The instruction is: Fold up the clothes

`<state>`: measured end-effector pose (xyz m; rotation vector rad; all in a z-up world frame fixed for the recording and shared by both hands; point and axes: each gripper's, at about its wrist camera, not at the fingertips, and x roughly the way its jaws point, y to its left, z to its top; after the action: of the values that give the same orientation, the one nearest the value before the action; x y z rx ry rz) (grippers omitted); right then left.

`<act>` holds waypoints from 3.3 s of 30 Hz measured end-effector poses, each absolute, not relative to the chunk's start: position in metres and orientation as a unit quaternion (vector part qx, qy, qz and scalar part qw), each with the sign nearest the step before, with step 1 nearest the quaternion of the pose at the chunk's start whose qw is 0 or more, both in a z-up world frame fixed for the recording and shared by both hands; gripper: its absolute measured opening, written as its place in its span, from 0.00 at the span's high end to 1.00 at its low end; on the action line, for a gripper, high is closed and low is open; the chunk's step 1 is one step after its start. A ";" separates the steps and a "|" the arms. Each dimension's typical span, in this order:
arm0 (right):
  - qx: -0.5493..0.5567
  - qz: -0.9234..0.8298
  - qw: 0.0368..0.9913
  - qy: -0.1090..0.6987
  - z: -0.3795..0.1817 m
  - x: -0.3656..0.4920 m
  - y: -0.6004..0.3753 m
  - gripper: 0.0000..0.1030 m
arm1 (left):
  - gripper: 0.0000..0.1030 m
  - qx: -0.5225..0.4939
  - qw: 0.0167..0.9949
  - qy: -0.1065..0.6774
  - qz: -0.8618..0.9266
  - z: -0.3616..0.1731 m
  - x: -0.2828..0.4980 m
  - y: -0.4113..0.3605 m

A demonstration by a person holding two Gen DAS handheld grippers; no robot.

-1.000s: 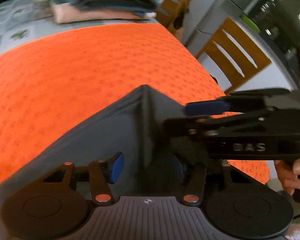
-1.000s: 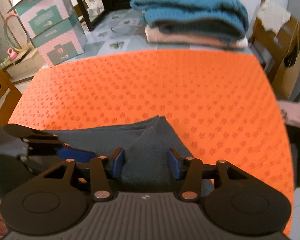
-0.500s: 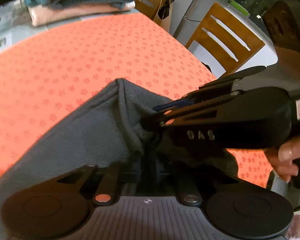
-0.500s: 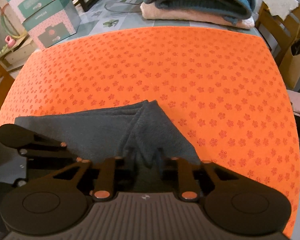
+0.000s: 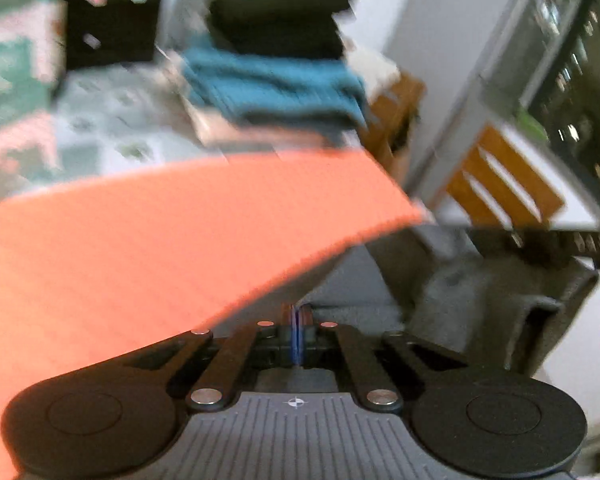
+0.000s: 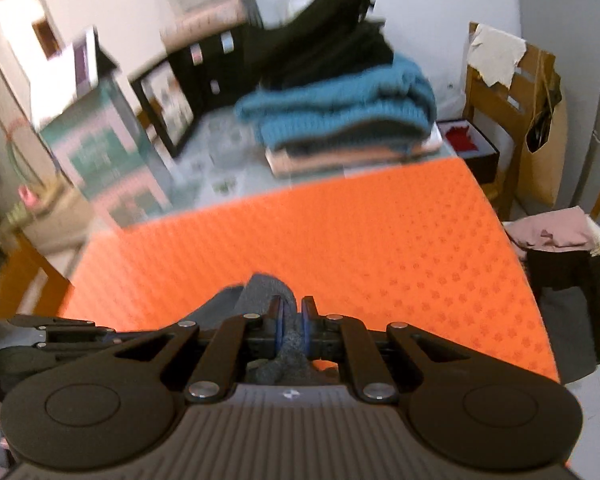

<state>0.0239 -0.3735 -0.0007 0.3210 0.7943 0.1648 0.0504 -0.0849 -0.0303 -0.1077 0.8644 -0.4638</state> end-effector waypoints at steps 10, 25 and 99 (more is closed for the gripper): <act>0.168 0.140 0.923 0.316 0.048 0.012 -0.329 0.91 | 0.97 -0.089 0.924 0.357 -0.109 0.039 0.042 0.017; -0.028 0.242 0.815 0.525 -0.061 0.007 -0.221 0.90 | 0.97 -0.139 0.836 0.530 -0.029 -0.090 -0.036 0.098; 0.244 -0.014 0.859 0.449 -0.065 -0.063 -0.404 0.97 | 0.92 -0.096 0.892 0.424 -0.126 -0.028 0.137 -0.005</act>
<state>-0.0627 -0.4037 -0.0647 0.5130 0.9432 -0.0284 0.1374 -0.0049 -0.0282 -0.1986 0.8804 -0.2620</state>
